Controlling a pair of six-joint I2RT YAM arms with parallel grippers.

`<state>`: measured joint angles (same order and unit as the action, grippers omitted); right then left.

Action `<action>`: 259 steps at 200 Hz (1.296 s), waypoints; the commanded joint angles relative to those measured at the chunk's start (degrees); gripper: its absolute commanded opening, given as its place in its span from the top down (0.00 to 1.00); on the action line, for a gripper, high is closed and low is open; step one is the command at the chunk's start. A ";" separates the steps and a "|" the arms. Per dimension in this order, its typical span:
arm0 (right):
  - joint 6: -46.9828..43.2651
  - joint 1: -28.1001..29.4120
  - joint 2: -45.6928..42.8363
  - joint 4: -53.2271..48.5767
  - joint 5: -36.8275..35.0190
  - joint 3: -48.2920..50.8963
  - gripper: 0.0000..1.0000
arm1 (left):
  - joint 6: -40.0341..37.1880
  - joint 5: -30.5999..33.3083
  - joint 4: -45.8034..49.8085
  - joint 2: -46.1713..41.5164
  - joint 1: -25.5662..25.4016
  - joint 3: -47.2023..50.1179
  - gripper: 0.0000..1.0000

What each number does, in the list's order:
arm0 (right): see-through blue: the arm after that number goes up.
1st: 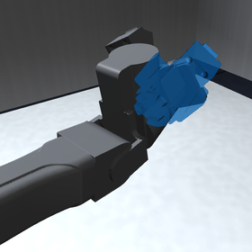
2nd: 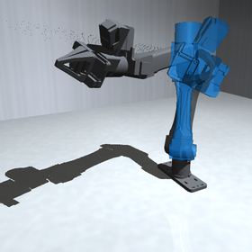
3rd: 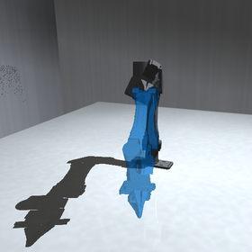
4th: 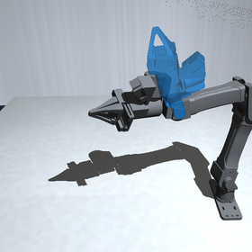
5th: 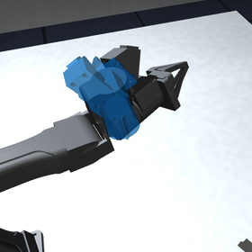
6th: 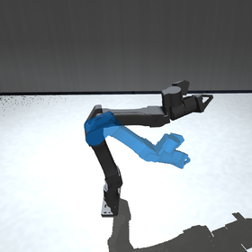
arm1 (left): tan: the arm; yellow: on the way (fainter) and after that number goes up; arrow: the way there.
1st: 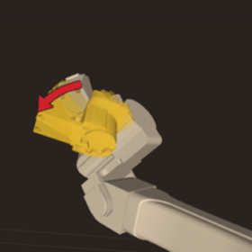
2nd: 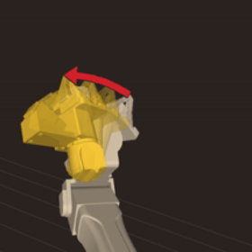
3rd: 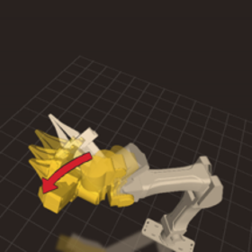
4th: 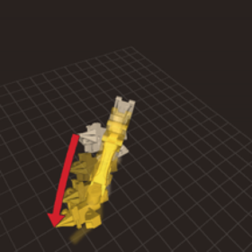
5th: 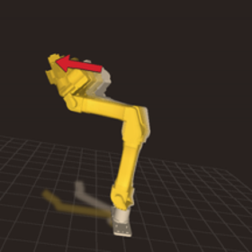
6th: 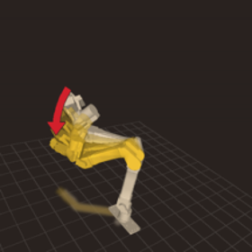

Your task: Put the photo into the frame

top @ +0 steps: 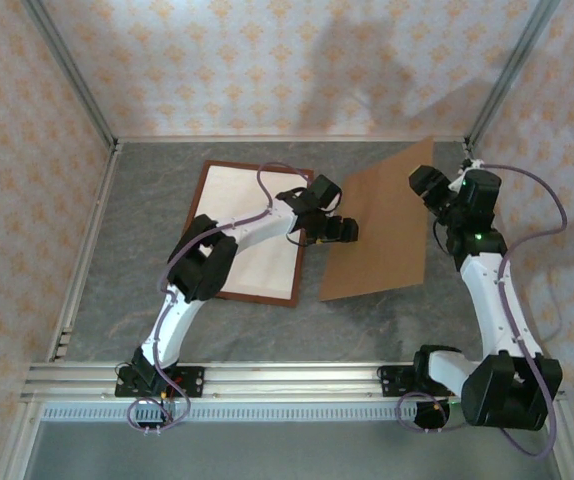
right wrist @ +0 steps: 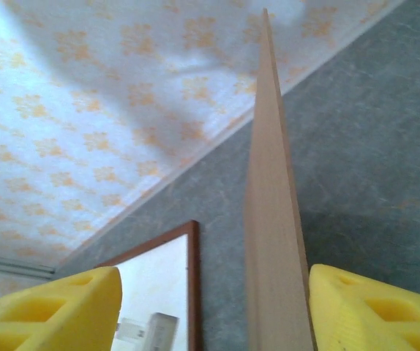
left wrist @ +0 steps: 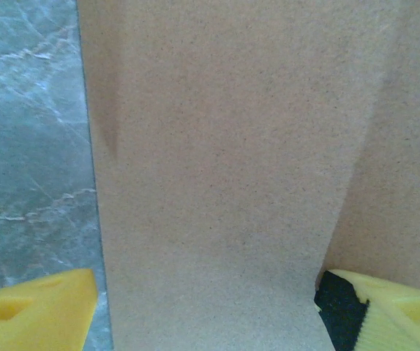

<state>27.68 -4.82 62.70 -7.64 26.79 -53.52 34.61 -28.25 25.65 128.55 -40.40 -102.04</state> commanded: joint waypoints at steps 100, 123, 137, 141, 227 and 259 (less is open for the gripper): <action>5.17 12.76 0.17 -8.96 -7.05 -8.55 0.38 | 2.15 -4.87 -6.48 -3.80 -2.08 4.64 0.18; 5.22 14.16 1.25 -9.26 -7.87 -9.44 0.40 | 2.30 -4.97 -6.84 -4.43 -1.94 5.01 0.18; 4.89 15.24 2.02 -10.07 -9.48 -10.25 0.41 | 2.30 -4.88 -6.99 -4.71 -1.92 5.18 0.18; 4.57 15.61 2.20 -10.36 -10.13 -10.51 0.41 | 2.30 -4.88 -7.01 -4.77 -1.96 5.26 0.18; -0.60 20.48 6.55 -18.90 -17.87 -16.67 0.48 | 2.57 -5.15 -7.94 -6.10 -1.70 6.24 0.18; -2.40 22.15 8.34 -23.53 -19.80 -19.48 0.52 | 2.52 -5.19 -8.07 -6.47 -1.61 6.41 0.18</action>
<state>27.40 15.42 68.99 -20.93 8.51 -71.20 36.64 -32.77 19.66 124.77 -41.32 -96.25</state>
